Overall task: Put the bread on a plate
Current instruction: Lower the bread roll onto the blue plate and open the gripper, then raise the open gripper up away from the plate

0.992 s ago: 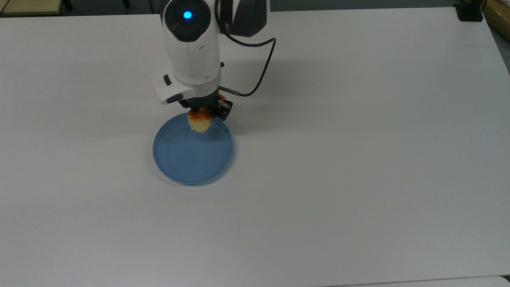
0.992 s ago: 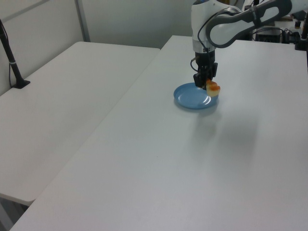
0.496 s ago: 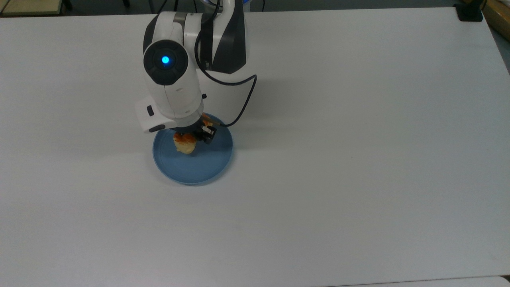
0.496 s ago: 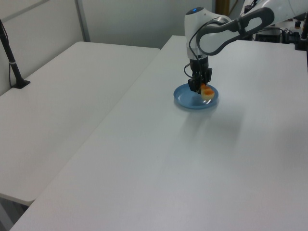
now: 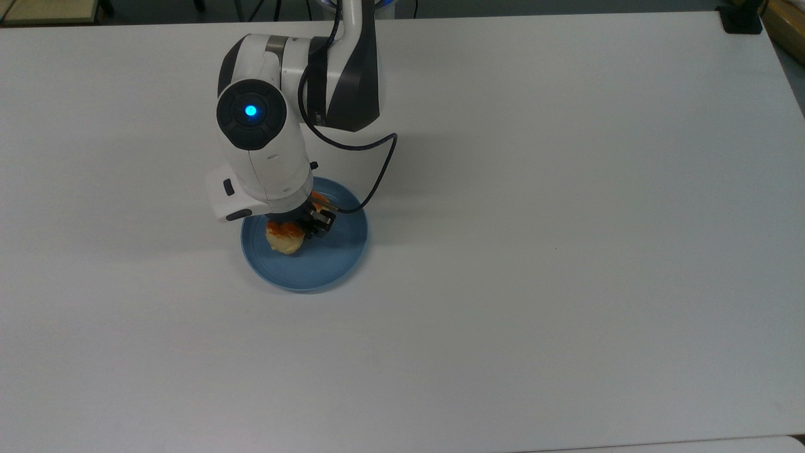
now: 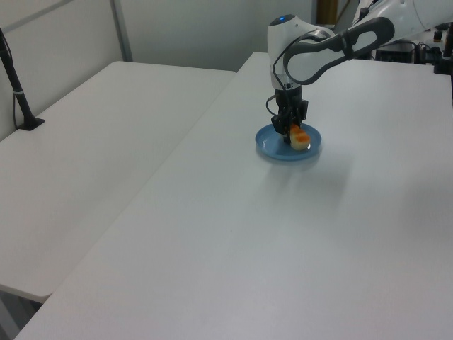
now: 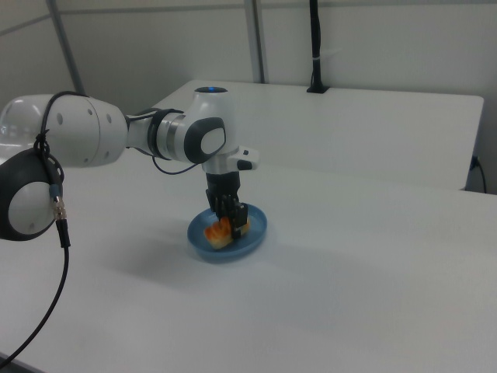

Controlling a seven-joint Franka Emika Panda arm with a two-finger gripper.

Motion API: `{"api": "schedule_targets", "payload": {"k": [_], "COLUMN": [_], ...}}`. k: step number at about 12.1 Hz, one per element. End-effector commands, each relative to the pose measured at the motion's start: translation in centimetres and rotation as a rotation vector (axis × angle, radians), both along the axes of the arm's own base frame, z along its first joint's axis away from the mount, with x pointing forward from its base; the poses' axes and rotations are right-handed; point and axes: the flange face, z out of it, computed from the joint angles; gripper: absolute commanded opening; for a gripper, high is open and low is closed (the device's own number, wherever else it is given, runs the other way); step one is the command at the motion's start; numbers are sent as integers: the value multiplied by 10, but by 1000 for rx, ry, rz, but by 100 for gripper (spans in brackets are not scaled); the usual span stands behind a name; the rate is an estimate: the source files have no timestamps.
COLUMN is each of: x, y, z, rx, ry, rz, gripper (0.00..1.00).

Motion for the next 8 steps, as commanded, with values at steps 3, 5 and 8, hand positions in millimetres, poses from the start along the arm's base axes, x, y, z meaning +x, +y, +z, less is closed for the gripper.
{"api": "schedule_targets", "payload": {"k": [3,5,8], "x": [3,-10,-35], "y": [3,4,1], "z": [31,72,139], "rx": [-15,-15,-12], "ry": [-49,-88,-137], "rz": [3,4,-5], "gripper": [100,100,100]}}
